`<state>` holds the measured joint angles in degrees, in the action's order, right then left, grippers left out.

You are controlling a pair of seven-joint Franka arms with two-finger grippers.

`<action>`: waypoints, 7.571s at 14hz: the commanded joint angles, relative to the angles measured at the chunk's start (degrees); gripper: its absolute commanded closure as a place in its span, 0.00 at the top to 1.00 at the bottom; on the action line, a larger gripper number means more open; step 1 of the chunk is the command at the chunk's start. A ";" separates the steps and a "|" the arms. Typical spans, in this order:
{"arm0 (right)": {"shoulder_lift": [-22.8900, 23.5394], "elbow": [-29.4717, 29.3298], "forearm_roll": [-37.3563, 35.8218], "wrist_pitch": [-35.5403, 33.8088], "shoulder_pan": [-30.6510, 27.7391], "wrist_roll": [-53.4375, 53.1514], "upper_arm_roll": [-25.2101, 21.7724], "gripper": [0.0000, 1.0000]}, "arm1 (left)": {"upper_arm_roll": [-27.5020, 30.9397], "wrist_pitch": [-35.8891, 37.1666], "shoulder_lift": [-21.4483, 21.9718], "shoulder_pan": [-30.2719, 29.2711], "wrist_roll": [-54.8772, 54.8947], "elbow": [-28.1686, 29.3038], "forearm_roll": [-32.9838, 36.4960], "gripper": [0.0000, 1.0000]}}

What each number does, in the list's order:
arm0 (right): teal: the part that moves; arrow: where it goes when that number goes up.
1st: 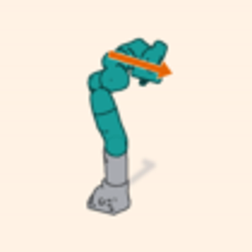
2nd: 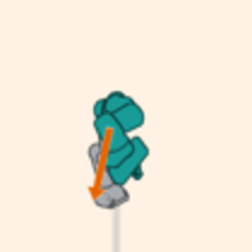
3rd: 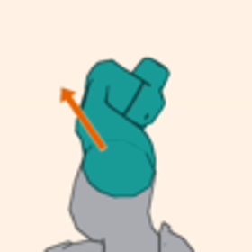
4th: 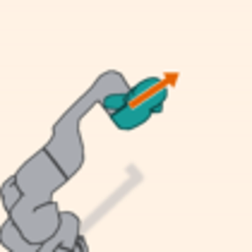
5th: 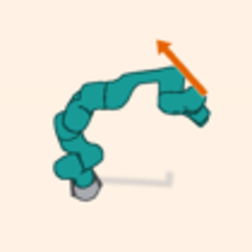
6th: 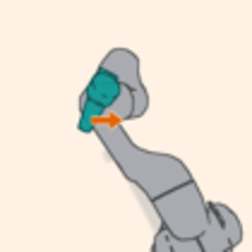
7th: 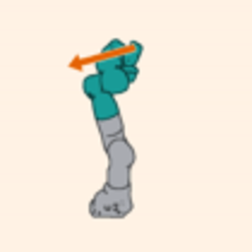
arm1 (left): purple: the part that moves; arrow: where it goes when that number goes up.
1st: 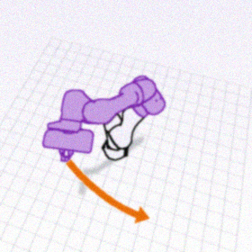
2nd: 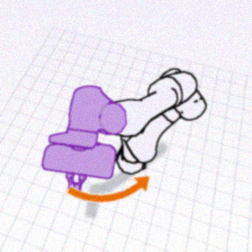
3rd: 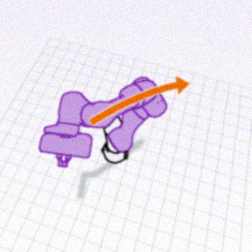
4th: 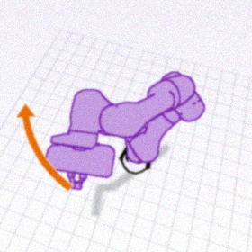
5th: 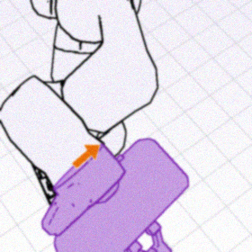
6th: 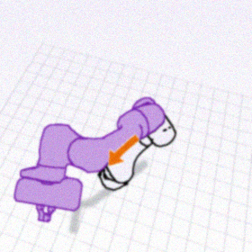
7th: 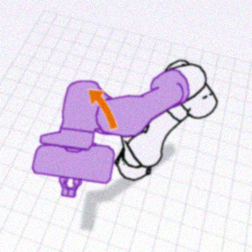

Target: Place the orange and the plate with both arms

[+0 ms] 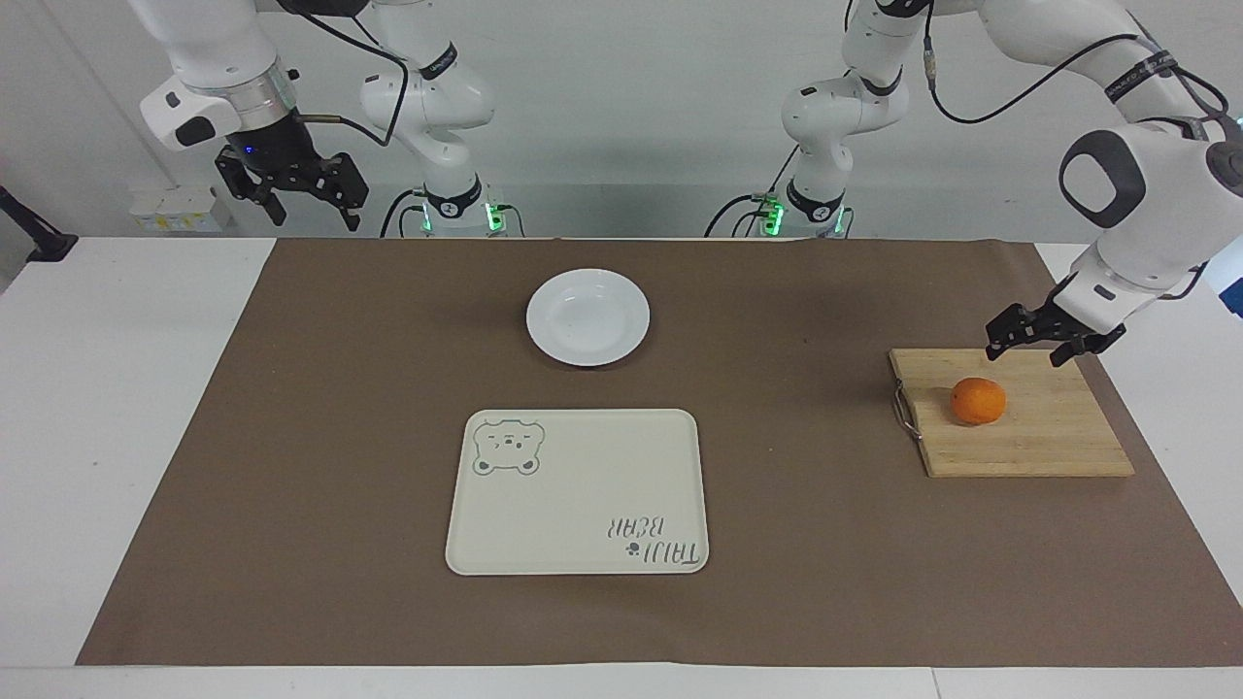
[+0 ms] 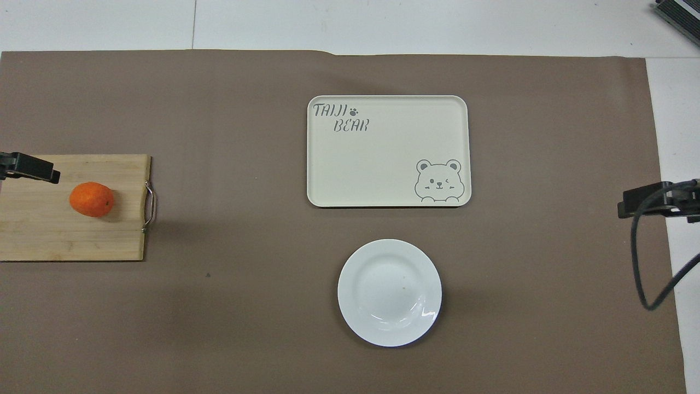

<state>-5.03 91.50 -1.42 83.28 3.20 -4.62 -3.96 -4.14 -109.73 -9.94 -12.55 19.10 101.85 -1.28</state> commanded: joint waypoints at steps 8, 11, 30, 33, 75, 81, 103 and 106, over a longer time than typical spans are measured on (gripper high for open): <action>0.20 -0.62 0.71 -0.40 -0.04 1.01 -0.35 1.00 | -0.43 -15.77 -4.91 -1.51 2.79 10.83 0.85 1.00; 0.11 -0.53 0.71 -0.40 -0.12 1.01 -0.35 1.00 | -0.43 -17.88 -5.79 -2.39 4.10 12.32 0.85 0.44; 0.11 -0.62 0.71 -0.40 -0.12 1.01 -0.35 1.00 | -2.80 19.82 7.57 5.33 -13.72 -9.57 2.25 0.00; 0.20 -0.62 0.71 -0.40 -0.12 1.01 -0.35 1.00 | -2.89 19.82 7.57 10.77 -20.74 -9.48 1.90 0.00; 0.11 -0.62 0.71 -0.40 -0.12 1.01 -0.35 1.00 | -2.10 -5.07 1.67 28.84 -42.16 0.72 -2.14 1.00; 0.11 -0.62 0.71 -0.40 -0.12 1.01 -0.43 1.00 | -2.01 7.14 4.23 17.40 -23.61 -4.89 -1.97 1.00; -0.07 35.41 40.79 31.33 3.12 26.76 0.09 1.00 | -0.52 21.23 9.15 10.27 -17.16 -12.73 2.60 1.00; 1.08 41.80 48.06 32.99 2.95 31.76 0.09 1.00 | -0.52 21.14 9.15 10.35 -17.16 -12.73 2.60 1.00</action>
<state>-3.48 128.49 41.56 113.90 6.15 22.80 -3.69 -4.43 -89.16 -1.04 -1.93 2.52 89.20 0.58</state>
